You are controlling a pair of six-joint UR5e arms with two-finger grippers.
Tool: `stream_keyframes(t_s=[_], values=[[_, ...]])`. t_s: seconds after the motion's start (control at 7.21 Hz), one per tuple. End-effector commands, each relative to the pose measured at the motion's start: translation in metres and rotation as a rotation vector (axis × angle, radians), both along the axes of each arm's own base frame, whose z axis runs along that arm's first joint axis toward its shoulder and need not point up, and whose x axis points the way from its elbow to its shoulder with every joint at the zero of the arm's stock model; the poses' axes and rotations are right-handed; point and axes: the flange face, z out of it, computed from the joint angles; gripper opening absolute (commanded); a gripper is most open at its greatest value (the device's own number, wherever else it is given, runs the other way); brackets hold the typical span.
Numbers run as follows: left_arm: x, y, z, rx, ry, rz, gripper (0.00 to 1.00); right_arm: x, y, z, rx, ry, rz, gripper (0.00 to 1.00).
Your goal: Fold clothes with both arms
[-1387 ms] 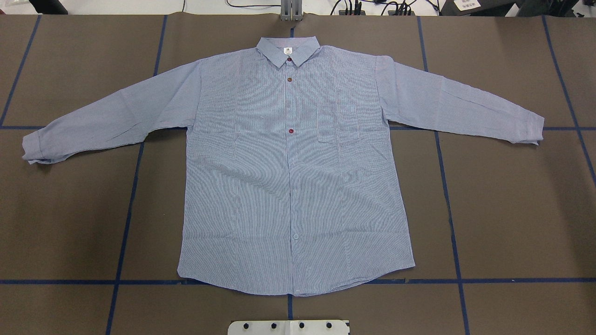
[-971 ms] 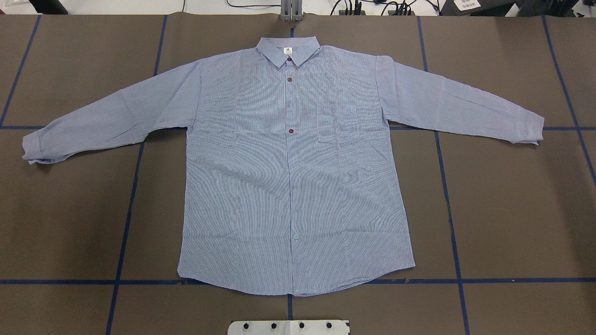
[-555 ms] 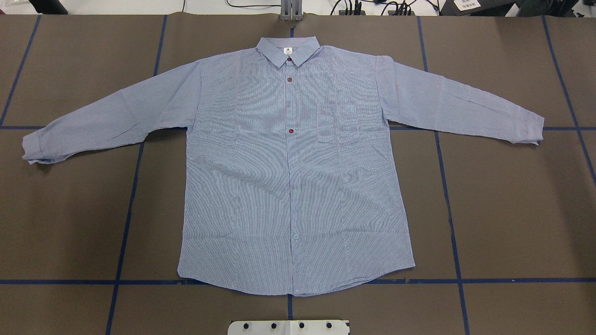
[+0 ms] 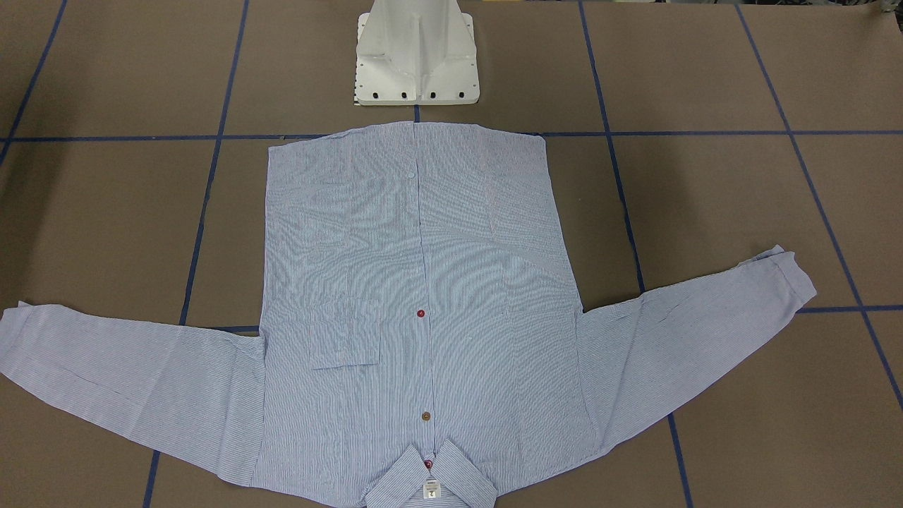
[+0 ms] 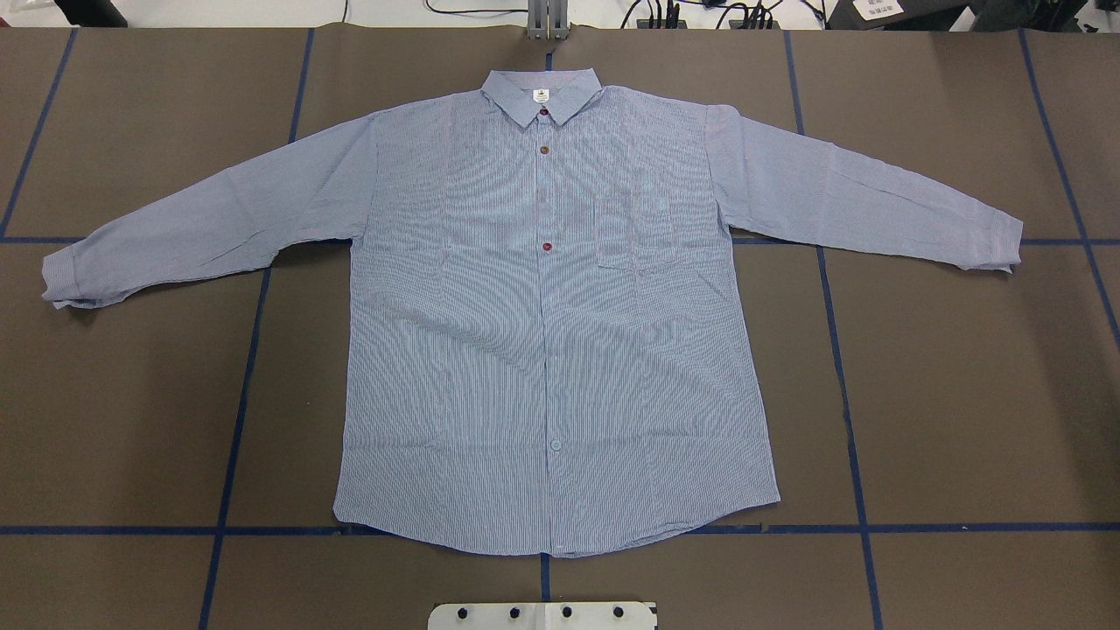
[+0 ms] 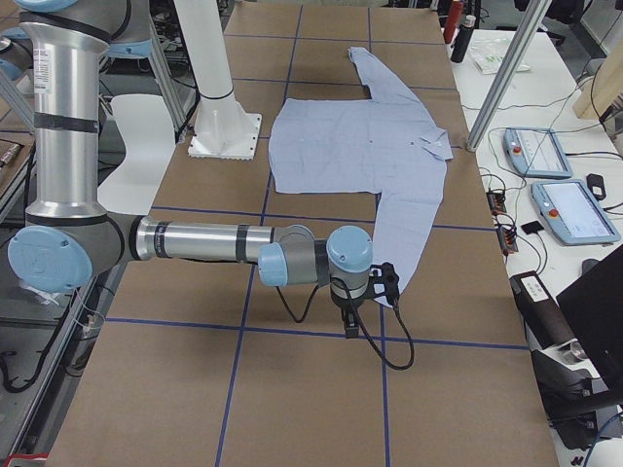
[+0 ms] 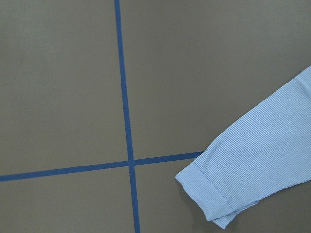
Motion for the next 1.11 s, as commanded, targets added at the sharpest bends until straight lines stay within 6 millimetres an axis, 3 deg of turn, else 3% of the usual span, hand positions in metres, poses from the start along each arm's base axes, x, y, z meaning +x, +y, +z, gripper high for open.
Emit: stream_keyframes(t_s=[0.0,0.28,0.42,0.55,0.97], values=[[0.01,-0.002,0.01,0.039,0.033,-0.016,1.0,-0.032,-0.016,0.036,0.043,-0.029,-0.029,1.0],[0.011,-0.014,-0.009,0.064,0.053,-0.036,1.0,-0.081,-0.056,0.045,-0.107,-0.047,0.039,1.0],[0.012,-0.014,-0.009,0.062,0.055,-0.037,1.0,-0.106,-0.058,0.044,-0.075,-0.04,0.039,1.0],[0.012,-0.014,-0.01,0.062,0.055,-0.038,1.0,-0.117,-0.056,0.054,0.01,-0.034,0.034,1.0],[0.012,-0.012,-0.009,0.064,0.056,-0.035,1.0,-0.168,-0.077,0.028,-0.005,-0.049,0.044,1.0]])
